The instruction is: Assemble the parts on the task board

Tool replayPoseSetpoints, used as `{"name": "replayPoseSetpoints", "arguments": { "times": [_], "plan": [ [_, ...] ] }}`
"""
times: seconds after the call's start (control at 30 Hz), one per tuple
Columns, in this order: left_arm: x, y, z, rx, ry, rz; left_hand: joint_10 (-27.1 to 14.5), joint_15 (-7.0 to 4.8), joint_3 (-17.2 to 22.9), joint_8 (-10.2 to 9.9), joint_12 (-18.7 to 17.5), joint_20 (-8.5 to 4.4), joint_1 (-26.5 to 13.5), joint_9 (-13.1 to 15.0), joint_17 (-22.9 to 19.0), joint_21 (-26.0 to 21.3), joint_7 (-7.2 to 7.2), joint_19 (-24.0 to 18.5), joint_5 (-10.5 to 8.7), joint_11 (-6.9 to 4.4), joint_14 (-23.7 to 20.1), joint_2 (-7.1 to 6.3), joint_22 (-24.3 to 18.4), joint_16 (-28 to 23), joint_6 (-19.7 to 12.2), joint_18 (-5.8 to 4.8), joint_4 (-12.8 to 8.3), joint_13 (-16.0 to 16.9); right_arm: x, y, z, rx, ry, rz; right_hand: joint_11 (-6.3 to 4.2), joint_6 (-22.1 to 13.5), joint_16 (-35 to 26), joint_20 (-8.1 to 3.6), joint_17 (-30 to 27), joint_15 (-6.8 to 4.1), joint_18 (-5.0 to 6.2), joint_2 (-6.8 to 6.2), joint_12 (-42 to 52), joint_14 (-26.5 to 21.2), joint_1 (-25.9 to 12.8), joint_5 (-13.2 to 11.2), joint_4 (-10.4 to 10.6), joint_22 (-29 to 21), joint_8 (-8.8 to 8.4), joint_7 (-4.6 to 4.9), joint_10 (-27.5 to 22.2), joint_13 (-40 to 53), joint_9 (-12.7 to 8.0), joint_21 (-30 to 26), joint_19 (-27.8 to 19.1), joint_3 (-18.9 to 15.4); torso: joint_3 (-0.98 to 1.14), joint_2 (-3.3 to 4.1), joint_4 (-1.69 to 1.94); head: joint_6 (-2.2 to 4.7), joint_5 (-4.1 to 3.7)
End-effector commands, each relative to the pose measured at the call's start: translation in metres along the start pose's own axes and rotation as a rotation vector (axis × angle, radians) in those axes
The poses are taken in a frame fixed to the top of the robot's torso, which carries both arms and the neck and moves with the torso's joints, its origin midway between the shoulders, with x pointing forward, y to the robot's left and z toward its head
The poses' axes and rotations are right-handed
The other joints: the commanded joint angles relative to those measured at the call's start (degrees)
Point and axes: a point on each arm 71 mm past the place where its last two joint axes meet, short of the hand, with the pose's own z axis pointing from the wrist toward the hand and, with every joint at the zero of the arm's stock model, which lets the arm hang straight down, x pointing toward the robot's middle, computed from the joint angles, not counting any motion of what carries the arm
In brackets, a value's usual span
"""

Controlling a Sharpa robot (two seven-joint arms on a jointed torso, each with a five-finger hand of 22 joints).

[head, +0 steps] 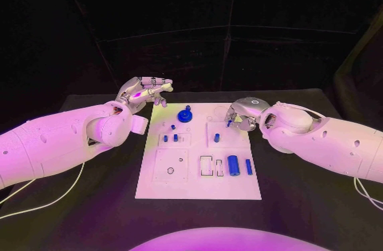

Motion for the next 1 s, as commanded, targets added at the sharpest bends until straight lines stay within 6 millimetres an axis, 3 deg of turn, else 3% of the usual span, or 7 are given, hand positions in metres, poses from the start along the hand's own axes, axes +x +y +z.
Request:
{"name": "replayPoseSetpoints", "arguments": {
  "times": [0.03, 0.33, 0.47, 0.8, 1.0],
  "plan": [
    [0.0, -0.001, 0.0, 0.004, 0.003, -0.007, -0.3, 0.02, -0.4, 0.2, 0.2, 0.31, 0.3, -0.1, -0.1, -0.3, 0.16, -0.2, -0.05, -0.11, -0.3, 0.44, 0.0, 0.0, -0.3, 0.73, -0.1, 0.0, -0.008, 0.002, -0.003, -0.012, -0.084, 0.036, 0.28, 0.3, 0.4, 0.21, -0.2, 0.08, -0.59, -0.51, 0.3, 0.6, -1.0, -0.3, -0.3, 0.1, -0.16, 0.07, 0.2, -0.1, 0.1, 0.3, -0.1, 1.3, -0.01, 0.02, -0.01, 0.02, -0.03],
    [-0.001, -0.001, 0.0, 0.004, 0.001, -0.006, -0.3, 0.02, -0.4, 0.2, 0.2, 0.31, 0.3, -0.1, -0.1, -0.3, 0.16, -0.2, -0.05, -0.11, -0.3, 0.44, 0.0, 0.0, -0.3, 0.73, -0.1, 0.0, -0.017, 0.019, -0.016, -0.069, -0.127, 0.107, 0.31, 0.3, 0.7, 0.23, -0.3, 0.1, -0.6, -1.26, 0.3, 0.5, -2.1, -0.3, -1.0, 0.2, -0.14, 0.11, 0.3, 0.0, 0.1, 0.4, -0.1, 3.6, -0.04, 0.02, 0.05, 0.04, 0.1],
    [0.0, -0.001, 0.0, 0.004, 0.003, -0.007, -0.4, 0.04, -0.4, 0.3, 0.3, 0.32, 0.5, -0.1, -0.1, -0.3, 0.2, -0.1, -0.05, -0.08, -0.3, 0.49, -0.1, 0.1, -0.3, 0.74, -0.1, 0.1, -0.021, 0.039, -0.019, -0.127, -0.146, 0.142, 0.31, 0.3, 0.8, 0.23, -0.2, 0.1, -0.62, -1.35, 0.3, 0.5, -2.2, -0.2, -1.1, 0.4, -0.14, 0.12, 0.3, 0.0, 0.1, 0.5, 0.0, 3.9, -0.05, 0.06, 0.1, 0.04, 0.31],
    [0.003, -0.001, 0.0, 0.005, 0.012, -0.01, -0.4, 0.04, -0.4, 0.3, 0.3, 0.32, 0.5, -0.1, -0.1, -0.3, 0.2, -0.1, -0.05, -0.08, -0.3, 0.49, -0.1, 0.1, -0.3, 0.74, -0.1, 0.1, -0.024, 0.093, -0.011, -0.26, -0.125, 0.182, 0.35, 0.3, 0.9, 0.24, -0.3, 0.12, -0.63, -1.43, 0.3, 0.5, -2.4, -0.1, -1.3, 0.4, -0.14, 0.17, 0.3, 0.0, 0.1, 0.6, 0.0, 4.4, -0.14, 0.0, 0.05, -0.43, 2.2],
    [0.006, -0.001, 0.001, 0.005, 0.017, -0.013, -0.5, 0.06, -0.4, 0.3, 0.3, 0.34, 0.5, -0.1, -0.1, -0.4, 0.22, -0.1, -0.05, -0.06, -0.3, 0.5, -0.1, 0.1, -0.4, 0.74, -0.2, 0.1, -0.014, 0.116, -0.001, -0.304, -0.07, 0.168, 0.36, 0.4, 0.9, 0.24, -0.3, 0.13, -0.62, -1.44, 0.3, 0.5, -2.4, -0.1, -1.4, 0.4, -0.13, 0.18, 0.3, 0.0, 0.1, 0.6, 0.0, 4.4, -0.09, 0.0, -0.07, -0.84, 3.26]
  ]
}}
